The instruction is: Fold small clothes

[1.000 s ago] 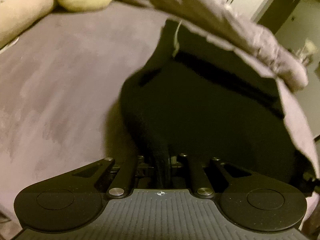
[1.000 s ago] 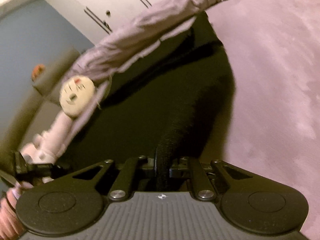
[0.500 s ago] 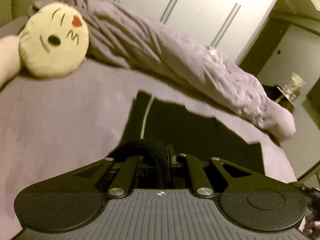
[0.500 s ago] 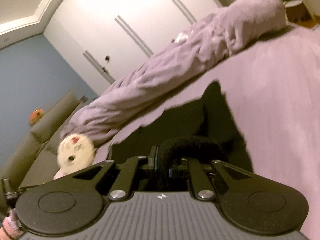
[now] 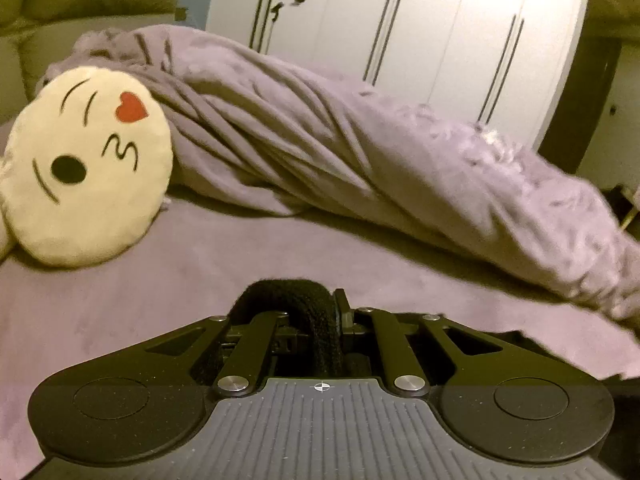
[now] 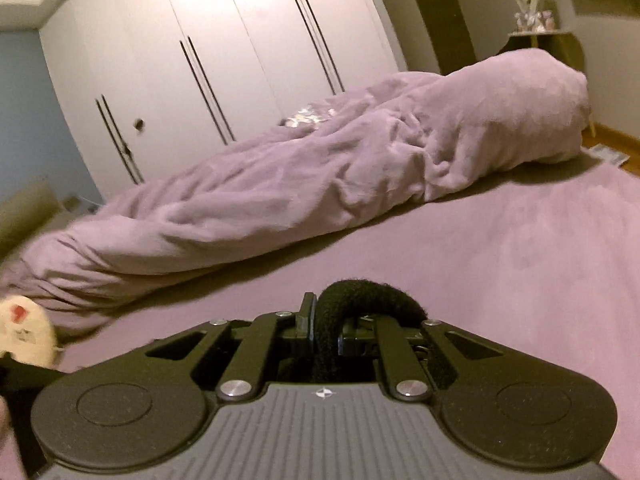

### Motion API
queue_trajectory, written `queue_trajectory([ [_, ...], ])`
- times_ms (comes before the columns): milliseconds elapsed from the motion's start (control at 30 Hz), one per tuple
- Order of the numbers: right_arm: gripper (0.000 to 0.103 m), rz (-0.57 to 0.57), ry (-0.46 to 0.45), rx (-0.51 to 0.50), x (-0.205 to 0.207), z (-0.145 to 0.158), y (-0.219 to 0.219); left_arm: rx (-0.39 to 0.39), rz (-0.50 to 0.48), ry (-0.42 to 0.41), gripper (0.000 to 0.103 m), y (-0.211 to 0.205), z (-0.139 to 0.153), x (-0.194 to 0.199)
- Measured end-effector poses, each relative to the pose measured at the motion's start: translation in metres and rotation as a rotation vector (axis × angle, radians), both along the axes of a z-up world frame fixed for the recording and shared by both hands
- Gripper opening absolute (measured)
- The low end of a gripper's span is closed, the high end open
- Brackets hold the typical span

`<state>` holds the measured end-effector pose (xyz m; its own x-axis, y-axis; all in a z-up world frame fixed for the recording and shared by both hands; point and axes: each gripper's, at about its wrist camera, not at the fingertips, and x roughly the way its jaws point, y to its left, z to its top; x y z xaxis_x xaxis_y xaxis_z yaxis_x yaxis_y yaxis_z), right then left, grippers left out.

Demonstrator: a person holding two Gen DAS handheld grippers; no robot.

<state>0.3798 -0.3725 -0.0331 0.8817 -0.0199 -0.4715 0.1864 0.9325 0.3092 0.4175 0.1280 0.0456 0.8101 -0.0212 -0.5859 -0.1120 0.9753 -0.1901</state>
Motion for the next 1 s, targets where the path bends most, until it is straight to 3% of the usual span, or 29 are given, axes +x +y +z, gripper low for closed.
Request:
queue_trajectory([
  [167, 0.009, -0.043, 0.079, -0.056, 0.031, -0.028, 0.006, 0.08, 0.032, 0.102, 0.019, -0.016, -0.039, 0.025],
  [233, 0.009, -0.062, 0.103, -0.063, 0.037, -0.038, 0.004, 0.102, 0.056, 0.14, 0.044, -0.017, -0.051, 0.026],
  [300, 0.018, -0.088, 0.081, -0.017, 0.033, -0.04, -0.003, 0.104, 0.093, 0.088, 0.085, -0.012, -0.051, 0.014],
  [333, 0.023, -0.111, 0.046, 0.047, 0.026, -0.039, -0.01, 0.11, 0.116, 0.05, 0.091, -0.008, -0.048, 0.007],
  [367, 0.035, -0.141, -0.004, 0.11, 0.017, -0.038, -0.018, 0.12, 0.135, 0.013, 0.096, -0.004, -0.044, -0.001],
  [400, 0.058, -0.19, -0.056, 0.139, 0.007, -0.036, -0.025, 0.128, 0.147, -0.012, 0.096, 0.001, -0.041, -0.007],
  [433, 0.068, -0.228, -0.101, 0.135, -0.003, -0.033, -0.031, 0.135, 0.145, -0.016, 0.096, 0.006, -0.038, -0.013],
  [467, 0.069, -0.24, -0.122, 0.127, -0.011, -0.03, -0.034, 0.138, 0.145, -0.026, 0.096, 0.011, -0.035, -0.021],
  [567, 0.069, -0.19, -0.129, 0.088, -0.029, -0.027, -0.029, 0.143, 0.129, -0.058, 0.096, 0.014, -0.034, -0.05],
  [700, 0.06, -0.038, -0.068, -0.014, -0.038, -0.033, 0.006, 0.128, 0.035, -0.007, 0.096, -0.006, -0.053, -0.078],
  [833, 0.053, 0.073, 0.006, -0.11, -0.025, -0.043, 0.044, 0.17, -0.078, 0.117, 0.095, -0.036, -0.082, -0.068],
  [867, 0.049, 0.097, 0.022, -0.138, -0.018, -0.043, 0.053, 0.18, -0.097, 0.145, 0.087, -0.041, -0.086, -0.062],
  [1000, 0.041, 0.149, 0.125, -0.214, 0.02, -0.05, 0.078, 0.222, -0.125, 0.134, 0.084, -0.055, -0.089, -0.032],
])
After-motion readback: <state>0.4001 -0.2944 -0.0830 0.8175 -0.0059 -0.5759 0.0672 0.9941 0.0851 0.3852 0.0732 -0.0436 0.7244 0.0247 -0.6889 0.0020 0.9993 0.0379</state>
